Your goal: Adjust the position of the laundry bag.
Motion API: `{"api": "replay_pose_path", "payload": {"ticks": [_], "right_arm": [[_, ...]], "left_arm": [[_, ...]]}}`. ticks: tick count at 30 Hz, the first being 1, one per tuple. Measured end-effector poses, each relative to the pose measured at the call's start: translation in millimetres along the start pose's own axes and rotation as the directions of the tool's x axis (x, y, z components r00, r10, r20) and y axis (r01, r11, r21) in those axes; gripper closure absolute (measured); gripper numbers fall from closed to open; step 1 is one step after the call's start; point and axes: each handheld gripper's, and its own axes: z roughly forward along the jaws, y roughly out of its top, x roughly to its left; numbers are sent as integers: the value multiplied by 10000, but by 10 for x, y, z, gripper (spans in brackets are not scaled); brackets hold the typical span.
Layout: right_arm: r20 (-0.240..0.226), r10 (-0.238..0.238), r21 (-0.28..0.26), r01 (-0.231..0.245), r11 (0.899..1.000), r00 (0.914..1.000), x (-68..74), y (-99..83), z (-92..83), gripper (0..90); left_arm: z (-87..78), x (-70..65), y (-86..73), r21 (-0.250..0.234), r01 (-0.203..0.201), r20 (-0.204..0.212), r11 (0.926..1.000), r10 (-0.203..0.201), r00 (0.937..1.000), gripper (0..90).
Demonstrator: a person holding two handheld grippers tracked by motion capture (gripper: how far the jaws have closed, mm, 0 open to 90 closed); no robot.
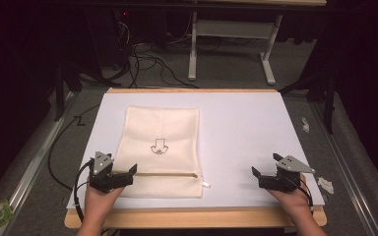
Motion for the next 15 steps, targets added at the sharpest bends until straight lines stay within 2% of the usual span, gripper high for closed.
{"api": "replay_pose_path", "payload": {"ticks": [5, 11, 15], "right_arm": [[37, -109, 37, 109, 9999, 9999, -2, -26, -20, 44], [25, -104, -166, 104, 9998, 9999, -15, -21, -71, 44], [7, -104, -234, 104, 9997, 9999, -23, -18, -79, 44]], "left_arm": [[24, -9, 15, -30, 80, 36, 10000, -80, 10000, 28], [22, -10, 31, 40, 55, 0, 10000, -55, 10000, 42], [36, 65, 9, 508, 341, 133, 9981, -348, 9993, 85]]}}
